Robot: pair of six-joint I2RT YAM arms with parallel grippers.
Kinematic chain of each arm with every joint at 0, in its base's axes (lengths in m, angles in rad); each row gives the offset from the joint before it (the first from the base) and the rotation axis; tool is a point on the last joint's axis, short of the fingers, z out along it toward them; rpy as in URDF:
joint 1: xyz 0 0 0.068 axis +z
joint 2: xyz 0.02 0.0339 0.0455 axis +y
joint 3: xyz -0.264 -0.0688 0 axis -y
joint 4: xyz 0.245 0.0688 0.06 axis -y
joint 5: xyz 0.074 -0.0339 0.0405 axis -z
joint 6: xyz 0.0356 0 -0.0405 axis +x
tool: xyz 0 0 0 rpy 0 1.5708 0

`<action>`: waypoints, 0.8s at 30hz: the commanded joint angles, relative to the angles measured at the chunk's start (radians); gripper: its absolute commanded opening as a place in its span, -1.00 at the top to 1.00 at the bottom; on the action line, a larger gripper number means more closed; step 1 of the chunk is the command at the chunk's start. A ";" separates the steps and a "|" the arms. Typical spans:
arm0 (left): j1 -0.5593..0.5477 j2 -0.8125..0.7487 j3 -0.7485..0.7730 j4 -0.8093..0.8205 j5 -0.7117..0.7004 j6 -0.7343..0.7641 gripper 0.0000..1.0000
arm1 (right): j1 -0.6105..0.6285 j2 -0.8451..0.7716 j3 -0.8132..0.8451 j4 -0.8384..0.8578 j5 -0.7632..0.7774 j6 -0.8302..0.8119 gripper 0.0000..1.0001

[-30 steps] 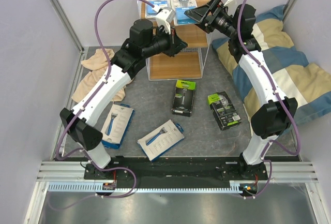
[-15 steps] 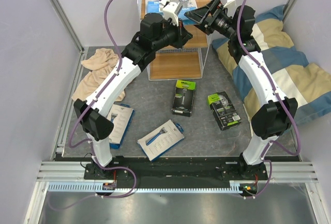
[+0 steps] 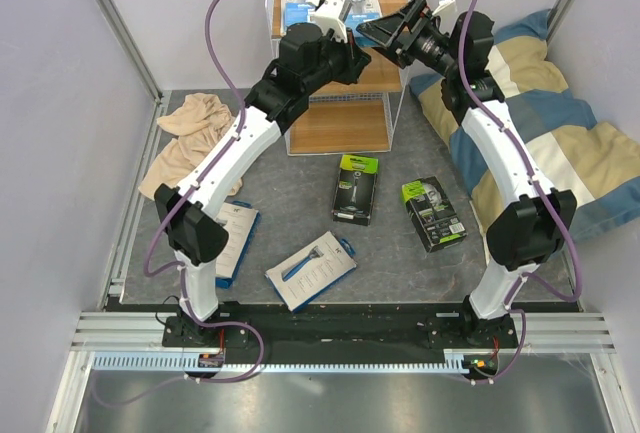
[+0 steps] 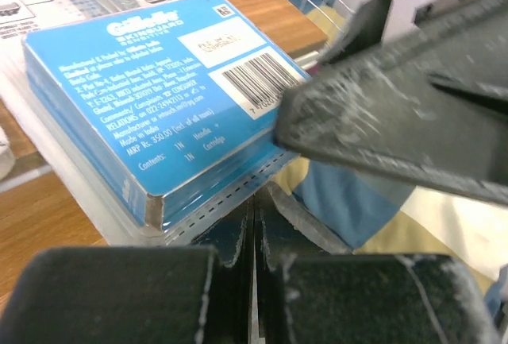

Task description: Place and organize the shaving razors onto the shelf

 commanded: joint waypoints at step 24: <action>0.001 0.103 0.164 0.105 -0.032 -0.132 0.89 | -0.017 -0.322 -0.318 0.015 -0.052 -0.033 -0.96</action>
